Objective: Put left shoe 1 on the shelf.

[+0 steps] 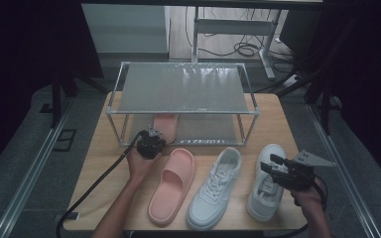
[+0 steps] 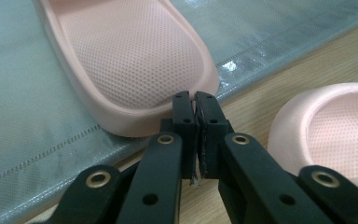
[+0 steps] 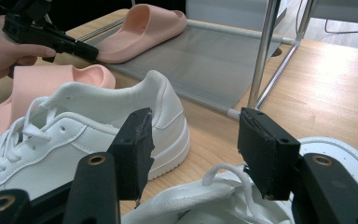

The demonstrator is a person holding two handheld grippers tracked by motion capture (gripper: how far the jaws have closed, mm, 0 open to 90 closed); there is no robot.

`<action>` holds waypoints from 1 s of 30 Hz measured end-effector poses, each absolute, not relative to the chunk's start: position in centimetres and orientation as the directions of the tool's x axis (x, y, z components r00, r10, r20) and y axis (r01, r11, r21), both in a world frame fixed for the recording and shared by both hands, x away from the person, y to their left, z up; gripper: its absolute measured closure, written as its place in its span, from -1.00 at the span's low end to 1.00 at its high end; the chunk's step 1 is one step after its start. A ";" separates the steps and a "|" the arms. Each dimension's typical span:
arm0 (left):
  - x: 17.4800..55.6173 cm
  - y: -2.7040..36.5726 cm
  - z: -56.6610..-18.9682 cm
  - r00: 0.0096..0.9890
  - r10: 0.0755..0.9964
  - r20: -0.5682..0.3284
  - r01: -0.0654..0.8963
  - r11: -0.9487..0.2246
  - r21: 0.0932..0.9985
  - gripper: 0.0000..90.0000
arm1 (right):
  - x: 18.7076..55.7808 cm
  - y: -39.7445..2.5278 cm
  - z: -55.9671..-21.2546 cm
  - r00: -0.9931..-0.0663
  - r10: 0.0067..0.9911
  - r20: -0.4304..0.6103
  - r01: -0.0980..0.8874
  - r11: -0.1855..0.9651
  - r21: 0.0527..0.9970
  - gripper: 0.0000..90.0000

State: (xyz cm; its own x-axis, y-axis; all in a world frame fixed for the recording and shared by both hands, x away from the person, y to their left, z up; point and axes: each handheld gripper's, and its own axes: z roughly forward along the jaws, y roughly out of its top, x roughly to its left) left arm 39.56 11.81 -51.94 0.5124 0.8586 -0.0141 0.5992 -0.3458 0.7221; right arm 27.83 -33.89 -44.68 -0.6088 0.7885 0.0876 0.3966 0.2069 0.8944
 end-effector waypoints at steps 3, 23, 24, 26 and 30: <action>39.3 11.8 -52.0 0.521 0.853 -0.013 0.598 -0.355 0.719 0.96 | 27.8 -34.0 -44.6 -0.608 0.789 0.088 0.396 0.205 0.895 0.01; 31.4 14.3 -50.2 0.598 0.799 -0.063 0.552 -0.353 0.755 0.98 | 27.7 -33.9 -44.6 -0.608 0.789 0.084 0.395 0.209 0.895 0.01; 30.9 14.4 -50.2 0.603 0.795 -0.065 0.550 -0.356 0.756 0.98 | 27.7 -33.9 -44.6 -0.609 0.789 0.084 0.394 0.209 0.895 0.01; 30.0 14.6 -50.0 0.612 0.788 -0.070 0.546 -0.356 0.759 0.98 | 27.7 -33.9 -44.6 -0.609 0.789 0.082 0.394 0.211 0.895 0.01; 28.3 14.9 -49.5 0.630 0.773 -0.076 0.535 -0.360 0.765 0.98 | 27.7 -33.9 -44.6 -0.607 0.790 0.084 0.394 0.207 0.895 0.01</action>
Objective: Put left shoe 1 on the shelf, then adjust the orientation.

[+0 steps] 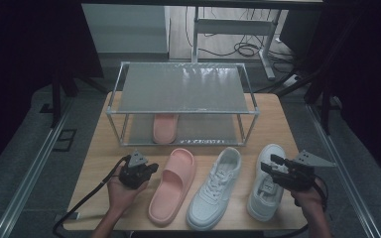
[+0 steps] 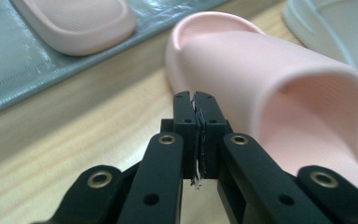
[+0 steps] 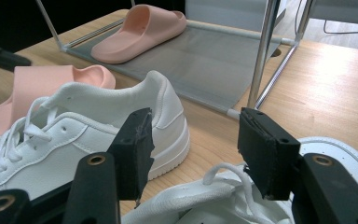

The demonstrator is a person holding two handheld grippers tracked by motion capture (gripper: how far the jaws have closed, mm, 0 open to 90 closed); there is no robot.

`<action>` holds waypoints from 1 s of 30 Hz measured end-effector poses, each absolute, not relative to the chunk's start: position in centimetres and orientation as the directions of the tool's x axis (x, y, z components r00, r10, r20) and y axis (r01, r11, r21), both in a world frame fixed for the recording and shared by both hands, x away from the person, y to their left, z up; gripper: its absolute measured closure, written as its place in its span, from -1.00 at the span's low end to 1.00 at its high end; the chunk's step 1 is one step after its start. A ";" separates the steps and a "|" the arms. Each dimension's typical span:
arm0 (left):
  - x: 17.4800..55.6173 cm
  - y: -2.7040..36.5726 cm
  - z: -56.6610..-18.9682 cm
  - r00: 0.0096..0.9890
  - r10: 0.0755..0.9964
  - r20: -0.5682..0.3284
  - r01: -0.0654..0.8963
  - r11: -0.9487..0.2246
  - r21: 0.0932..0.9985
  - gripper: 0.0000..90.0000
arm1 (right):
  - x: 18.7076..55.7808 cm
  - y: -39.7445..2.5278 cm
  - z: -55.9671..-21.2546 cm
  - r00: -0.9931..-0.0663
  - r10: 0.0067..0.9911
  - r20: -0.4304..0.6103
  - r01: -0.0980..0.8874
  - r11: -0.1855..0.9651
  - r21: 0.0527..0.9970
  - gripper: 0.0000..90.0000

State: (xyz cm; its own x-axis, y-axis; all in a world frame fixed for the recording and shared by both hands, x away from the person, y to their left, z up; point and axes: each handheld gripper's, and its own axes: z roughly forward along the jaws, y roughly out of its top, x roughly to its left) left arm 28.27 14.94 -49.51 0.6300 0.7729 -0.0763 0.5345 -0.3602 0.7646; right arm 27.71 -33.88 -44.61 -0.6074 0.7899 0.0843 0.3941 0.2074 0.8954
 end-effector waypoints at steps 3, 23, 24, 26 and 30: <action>27.1 15.0 -49.3 0.640 0.766 -0.063 0.525 -0.376 0.763 0.97 | 27.7 -33.8 -44.6 -0.608 0.789 0.085 0.395 0.207 0.895 0.01; 23.3 13.2 -48.8 0.708 0.692 -0.144 0.506 -0.354 0.786 0.97 | 27.7 -33.8 -44.6 -0.607 0.790 0.085 0.397 0.208 0.894 0.01; 23.1 13.1 -48.8 0.711 0.688 -0.144 0.504 -0.357 0.786 0.97 | 27.7 -33.8 -44.7 -0.606 0.791 0.087 0.399 0.207 0.893 0.01; 22.7 12.5 -48.8 0.721 0.678 -0.141 0.500 -0.369 0.783 0.97 | 27.7 -33.8 -44.7 -0.608 0.790 0.086 0.398 0.209 0.893 0.01; 22.2 11.9 -49.0 0.733 0.664 -0.147 0.501 -0.380 0.778 0.96 | 27.6 -33.6 -44.6 -0.611 0.787 0.085 0.396 0.211 0.893 0.01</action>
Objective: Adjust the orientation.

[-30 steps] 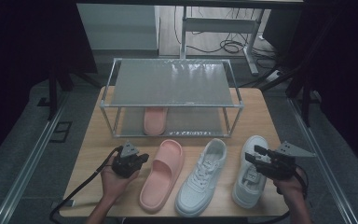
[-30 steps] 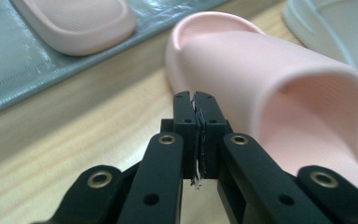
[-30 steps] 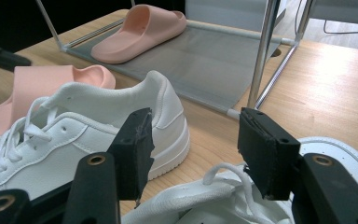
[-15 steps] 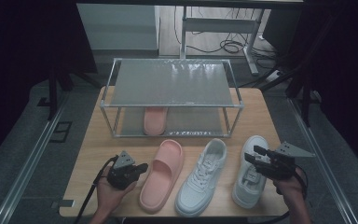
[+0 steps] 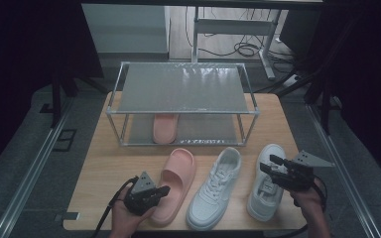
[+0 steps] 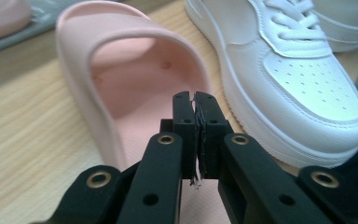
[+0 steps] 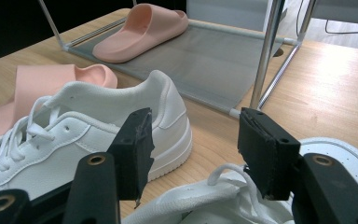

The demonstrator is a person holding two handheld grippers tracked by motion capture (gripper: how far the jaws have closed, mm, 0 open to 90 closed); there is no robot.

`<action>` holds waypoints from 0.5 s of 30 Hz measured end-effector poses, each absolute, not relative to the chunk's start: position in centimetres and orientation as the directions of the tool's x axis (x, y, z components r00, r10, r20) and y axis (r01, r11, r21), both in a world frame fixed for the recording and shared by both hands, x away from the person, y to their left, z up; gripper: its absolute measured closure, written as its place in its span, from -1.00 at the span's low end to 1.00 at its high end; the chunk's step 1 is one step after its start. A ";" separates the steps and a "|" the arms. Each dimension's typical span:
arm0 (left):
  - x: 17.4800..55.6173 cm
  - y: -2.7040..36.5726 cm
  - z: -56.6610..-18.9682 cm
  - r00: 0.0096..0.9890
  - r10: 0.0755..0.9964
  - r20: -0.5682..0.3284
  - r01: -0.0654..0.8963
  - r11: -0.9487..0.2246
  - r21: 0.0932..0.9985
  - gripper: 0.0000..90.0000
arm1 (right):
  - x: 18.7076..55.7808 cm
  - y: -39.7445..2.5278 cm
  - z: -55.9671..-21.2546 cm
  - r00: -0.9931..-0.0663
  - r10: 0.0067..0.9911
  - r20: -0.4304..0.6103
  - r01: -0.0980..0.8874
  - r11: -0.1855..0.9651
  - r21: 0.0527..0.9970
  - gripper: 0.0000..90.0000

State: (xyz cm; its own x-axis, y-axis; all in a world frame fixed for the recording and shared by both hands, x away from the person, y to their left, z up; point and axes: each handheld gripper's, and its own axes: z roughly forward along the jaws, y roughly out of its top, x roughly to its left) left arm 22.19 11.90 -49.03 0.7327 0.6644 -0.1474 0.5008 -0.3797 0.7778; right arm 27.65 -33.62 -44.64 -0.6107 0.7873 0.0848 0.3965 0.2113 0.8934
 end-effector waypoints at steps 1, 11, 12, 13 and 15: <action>22.1 11.8 -49.1 0.734 0.662 -0.151 0.502 -0.379 0.777 0.96 | 27.7 -33.6 -44.7 -0.610 0.788 0.085 0.397 0.211 0.893 0.01; 20.8 10.1 -49.0 0.767 0.622 -0.157 0.490 -0.412 0.768 0.95 | 27.7 -33.6 -44.7 -0.612 0.787 0.085 0.399 0.214 0.892 0.01; 20.8 9.9 -49.1 0.770 0.619 -0.156 0.490 -0.417 0.765 0.95 | 27.7 -33.5 -44.7 -0.611 0.787 0.085 0.398 0.213 0.892 0.01; 20.7 9.7 -49.2 0.770 0.618 -0.157 0.494 -0.422 0.760 0.95 | 27.6 -33.5 -44.7 -0.612 0.786 0.086 0.400 0.214 0.891 0.01; 20.7 9.4 -49.5 0.774 0.612 -0.162 0.498 -0.431 0.753 0.95 | 27.6 -33.5 -44.7 -0.613 0.785 0.085 0.398 0.214 0.892 0.01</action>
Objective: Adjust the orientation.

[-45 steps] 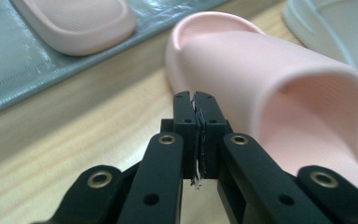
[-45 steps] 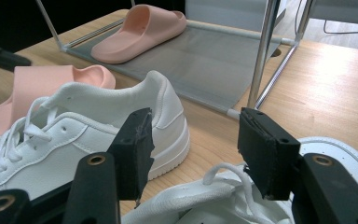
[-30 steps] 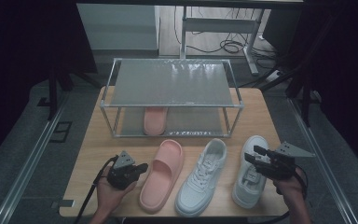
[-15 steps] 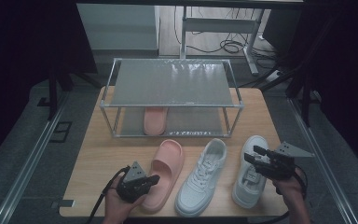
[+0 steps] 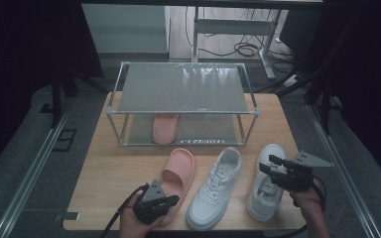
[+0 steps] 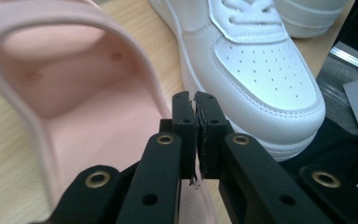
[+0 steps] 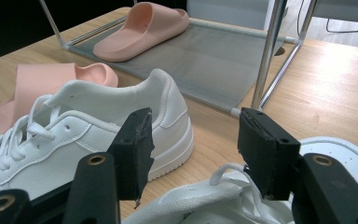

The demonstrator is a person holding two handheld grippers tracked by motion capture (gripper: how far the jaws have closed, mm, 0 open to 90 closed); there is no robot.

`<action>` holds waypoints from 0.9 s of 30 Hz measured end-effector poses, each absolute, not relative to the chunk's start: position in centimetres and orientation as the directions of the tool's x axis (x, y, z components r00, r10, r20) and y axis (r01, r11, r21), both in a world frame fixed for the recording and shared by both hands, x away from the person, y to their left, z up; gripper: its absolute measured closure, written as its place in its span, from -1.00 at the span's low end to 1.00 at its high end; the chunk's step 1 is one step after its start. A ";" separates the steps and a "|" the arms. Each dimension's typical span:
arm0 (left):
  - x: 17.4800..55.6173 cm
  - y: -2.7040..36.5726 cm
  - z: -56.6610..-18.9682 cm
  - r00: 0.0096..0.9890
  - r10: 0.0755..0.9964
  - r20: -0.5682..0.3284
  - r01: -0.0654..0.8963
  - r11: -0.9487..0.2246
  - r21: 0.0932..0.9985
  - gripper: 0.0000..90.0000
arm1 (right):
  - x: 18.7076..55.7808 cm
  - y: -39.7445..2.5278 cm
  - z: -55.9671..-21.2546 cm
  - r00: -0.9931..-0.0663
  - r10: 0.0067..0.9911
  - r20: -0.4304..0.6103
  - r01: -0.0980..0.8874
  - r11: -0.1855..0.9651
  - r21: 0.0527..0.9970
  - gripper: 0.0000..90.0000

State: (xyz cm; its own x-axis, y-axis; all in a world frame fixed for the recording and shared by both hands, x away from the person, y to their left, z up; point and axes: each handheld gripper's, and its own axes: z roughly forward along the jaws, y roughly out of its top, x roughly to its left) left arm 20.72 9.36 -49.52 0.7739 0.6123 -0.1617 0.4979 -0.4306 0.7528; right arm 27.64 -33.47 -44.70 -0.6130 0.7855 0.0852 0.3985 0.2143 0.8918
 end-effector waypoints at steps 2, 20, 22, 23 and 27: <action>20.7 8.9 -49.8 0.779 0.607 -0.159 0.498 -0.444 0.745 0.96 | 27.6 -33.5 -44.7 -0.614 0.785 0.085 0.398 0.215 0.892 0.01; 21.3 8.1 -51.2 0.776 0.613 -0.145 0.519 -0.492 0.698 0.98 | 27.6 -33.5 -44.7 -0.613 0.785 0.086 0.400 0.215 0.891 0.01; 21.3 8.3 -51.2 0.773 0.617 -0.144 0.522 -0.491 0.697 0.99 | 27.6 -33.6 -44.7 -0.612 0.786 0.087 0.399 0.212 0.892 0.01; 21.3 8.3 -51.2 0.773 0.619 -0.143 0.522 -0.491 0.697 0.99 | 27.6 -33.6 -44.7 -0.611 0.787 0.087 0.399 0.212 0.892 0.01; 21.3 8.7 -51.1 0.768 0.625 -0.143 0.527 -0.489 0.695 0.99 | 27.7 -33.6 -44.7 -0.612 0.786 0.087 0.399 0.212 0.892 0.01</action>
State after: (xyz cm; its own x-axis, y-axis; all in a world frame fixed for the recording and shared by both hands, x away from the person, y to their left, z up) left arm 21.30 8.73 -51.15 0.7678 0.6246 -0.1429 0.5269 -0.4887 0.6954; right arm 27.67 -33.57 -44.71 -0.6118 0.7862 0.0867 0.3993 0.2123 0.8919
